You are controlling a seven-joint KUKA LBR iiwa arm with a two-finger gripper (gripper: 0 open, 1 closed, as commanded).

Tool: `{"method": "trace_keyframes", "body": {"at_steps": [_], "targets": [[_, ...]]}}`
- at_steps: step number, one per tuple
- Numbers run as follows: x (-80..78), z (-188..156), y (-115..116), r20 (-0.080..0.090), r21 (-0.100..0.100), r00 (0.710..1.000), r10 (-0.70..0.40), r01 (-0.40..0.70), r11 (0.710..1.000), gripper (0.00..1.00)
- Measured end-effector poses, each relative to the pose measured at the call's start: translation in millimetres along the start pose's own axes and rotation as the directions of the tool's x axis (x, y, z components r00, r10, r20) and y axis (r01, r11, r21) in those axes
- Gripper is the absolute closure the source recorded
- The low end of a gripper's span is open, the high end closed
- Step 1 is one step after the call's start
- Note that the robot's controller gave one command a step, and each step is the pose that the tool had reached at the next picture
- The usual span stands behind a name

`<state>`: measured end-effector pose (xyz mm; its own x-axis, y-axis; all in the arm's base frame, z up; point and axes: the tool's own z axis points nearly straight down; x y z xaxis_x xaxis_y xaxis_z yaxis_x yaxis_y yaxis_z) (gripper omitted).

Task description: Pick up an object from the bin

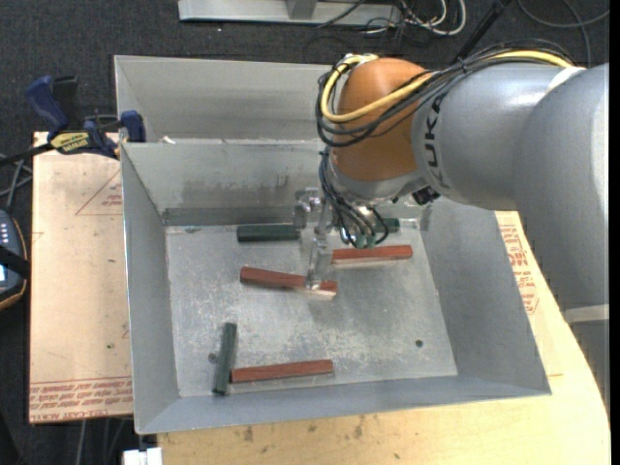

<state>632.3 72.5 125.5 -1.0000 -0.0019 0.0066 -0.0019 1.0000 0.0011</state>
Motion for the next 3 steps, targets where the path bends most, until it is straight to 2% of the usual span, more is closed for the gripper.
{"method": "trace_keyframes", "body": {"at_steps": [1,2,3], "targets": [[-2.0,-5.0,-0.2,0.008,-0.001,1.0,0.001,-0.001,1.0,0.0],[31.1,54.6,14.5,0.007,-0.001,1.0,-0.021,0.021,1.0,1.0],[31.1,54.6,14.5,0.007,-0.001,1.0,-0.021,0.021,1.0,1.0]]}}
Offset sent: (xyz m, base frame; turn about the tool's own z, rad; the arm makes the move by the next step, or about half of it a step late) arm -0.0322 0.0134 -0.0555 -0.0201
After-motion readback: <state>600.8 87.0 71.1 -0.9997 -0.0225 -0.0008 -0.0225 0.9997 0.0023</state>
